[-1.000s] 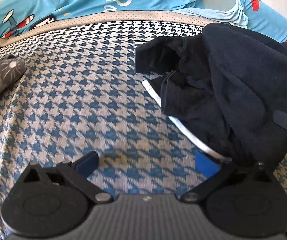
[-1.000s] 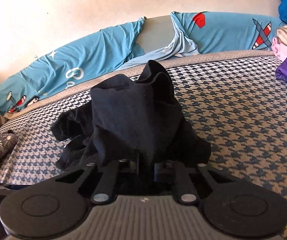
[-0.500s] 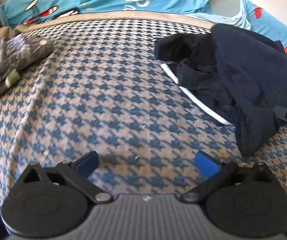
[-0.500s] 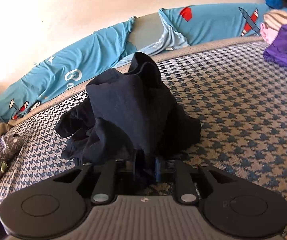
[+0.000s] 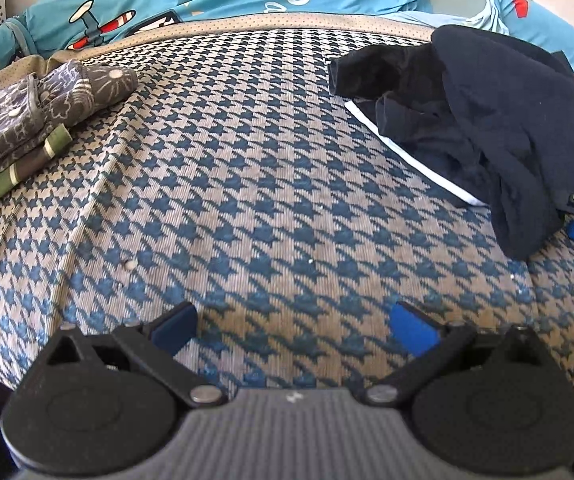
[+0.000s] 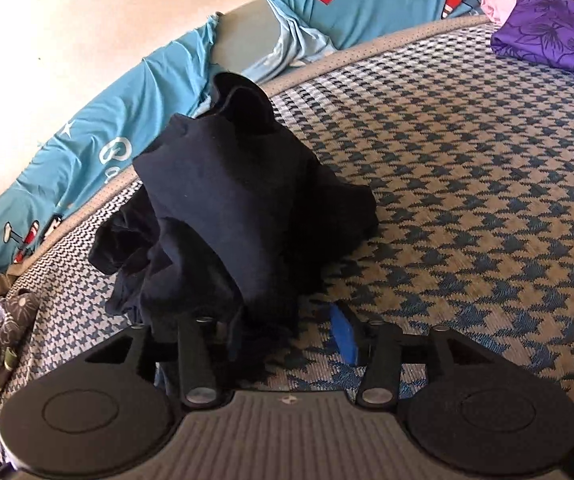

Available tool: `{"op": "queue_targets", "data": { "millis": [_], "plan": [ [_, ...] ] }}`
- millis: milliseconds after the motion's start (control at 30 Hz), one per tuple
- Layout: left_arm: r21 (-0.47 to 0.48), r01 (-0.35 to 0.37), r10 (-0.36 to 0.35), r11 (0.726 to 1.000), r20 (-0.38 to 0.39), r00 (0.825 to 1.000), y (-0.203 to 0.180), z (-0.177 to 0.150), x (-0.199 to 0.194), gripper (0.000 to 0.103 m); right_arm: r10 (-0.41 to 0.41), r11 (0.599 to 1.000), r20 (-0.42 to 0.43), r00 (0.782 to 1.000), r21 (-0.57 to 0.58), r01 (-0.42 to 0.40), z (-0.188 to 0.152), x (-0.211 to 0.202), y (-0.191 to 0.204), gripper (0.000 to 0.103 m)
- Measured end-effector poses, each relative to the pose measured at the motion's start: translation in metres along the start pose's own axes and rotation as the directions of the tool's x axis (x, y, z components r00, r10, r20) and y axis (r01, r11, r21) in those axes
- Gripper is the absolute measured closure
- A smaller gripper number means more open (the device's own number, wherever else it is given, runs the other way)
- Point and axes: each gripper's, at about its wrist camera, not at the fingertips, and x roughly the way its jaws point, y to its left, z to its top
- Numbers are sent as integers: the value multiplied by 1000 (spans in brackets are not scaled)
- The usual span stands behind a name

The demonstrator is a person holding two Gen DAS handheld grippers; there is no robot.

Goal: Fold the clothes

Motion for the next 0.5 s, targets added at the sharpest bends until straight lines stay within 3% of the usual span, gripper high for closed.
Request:
{"op": "queue_targets", "data": {
  "millis": [500],
  "plan": [
    [3, -4, 4, 1000, 5, 1000, -1, -5, 1, 0, -49, 995, 21, 999, -90, 50, -8, 7, 15, 50]
  ]
}}
